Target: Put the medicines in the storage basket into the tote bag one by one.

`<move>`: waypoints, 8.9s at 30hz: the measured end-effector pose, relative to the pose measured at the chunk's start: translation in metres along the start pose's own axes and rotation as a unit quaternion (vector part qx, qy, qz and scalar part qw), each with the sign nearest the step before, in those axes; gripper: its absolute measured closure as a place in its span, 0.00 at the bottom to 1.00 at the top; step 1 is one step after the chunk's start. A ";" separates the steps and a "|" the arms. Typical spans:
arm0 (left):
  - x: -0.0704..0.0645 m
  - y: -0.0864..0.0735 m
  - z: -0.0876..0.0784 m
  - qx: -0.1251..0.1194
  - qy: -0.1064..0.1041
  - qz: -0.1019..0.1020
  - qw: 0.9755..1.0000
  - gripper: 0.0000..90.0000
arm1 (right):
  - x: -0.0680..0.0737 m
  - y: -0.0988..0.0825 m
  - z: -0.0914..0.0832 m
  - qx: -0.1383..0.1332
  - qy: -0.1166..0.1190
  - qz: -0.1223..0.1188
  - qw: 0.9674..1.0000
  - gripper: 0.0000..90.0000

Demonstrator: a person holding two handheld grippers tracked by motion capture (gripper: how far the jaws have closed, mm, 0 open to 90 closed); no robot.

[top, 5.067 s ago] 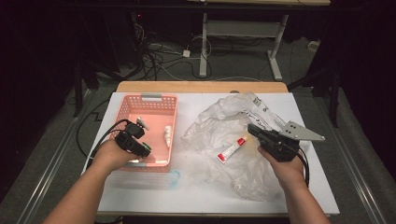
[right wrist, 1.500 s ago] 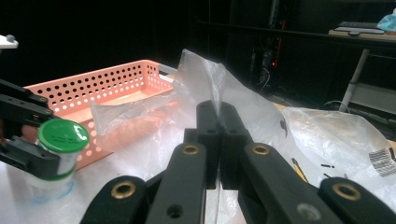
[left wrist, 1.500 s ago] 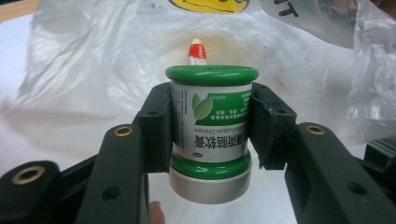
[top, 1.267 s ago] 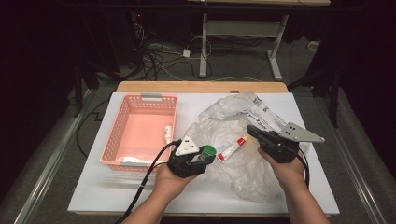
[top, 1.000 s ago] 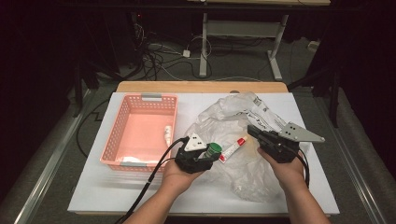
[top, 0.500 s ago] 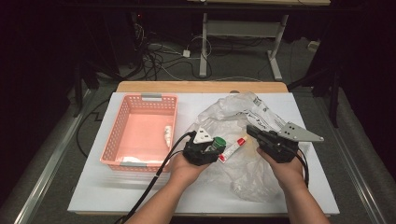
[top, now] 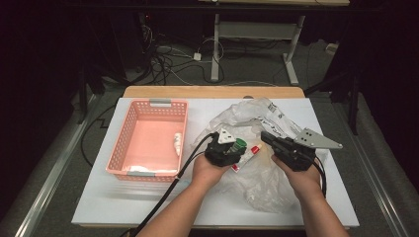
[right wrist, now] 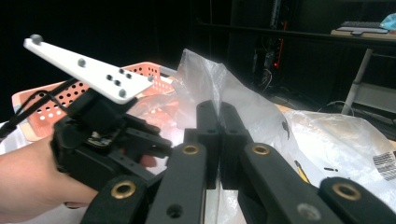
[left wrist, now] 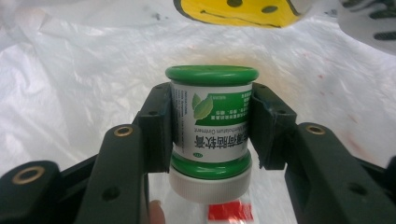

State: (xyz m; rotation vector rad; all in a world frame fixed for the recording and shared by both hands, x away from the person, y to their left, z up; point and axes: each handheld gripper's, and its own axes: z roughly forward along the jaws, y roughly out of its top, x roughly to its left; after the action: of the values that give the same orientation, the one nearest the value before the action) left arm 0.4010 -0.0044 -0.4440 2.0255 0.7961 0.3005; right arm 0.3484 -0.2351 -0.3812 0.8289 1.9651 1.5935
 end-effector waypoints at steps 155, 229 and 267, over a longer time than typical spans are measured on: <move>0.085 -0.049 -0.189 -0.038 0.107 -0.099 0.989 0.04 | -0.001 -0.002 -0.004 0.006 -0.003 0.001 1.000 1.00; 0.164 -0.041 -0.077 0.255 0.109 -0.165 0.946 0.64 | -0.004 -0.002 -0.006 0.003 -0.005 0.004 1.000 1.00; 0.124 -0.031 -0.140 0.140 0.110 -0.117 0.977 0.65 | -0.003 -0.002 -0.007 0.002 -0.004 0.004 1.000 1.00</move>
State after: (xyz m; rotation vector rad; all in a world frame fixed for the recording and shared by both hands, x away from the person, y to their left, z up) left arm 0.4135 0.1806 -0.4031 2.1527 1.2644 0.2929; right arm 0.3454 -0.2426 -0.3814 0.8443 1.9628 1.5889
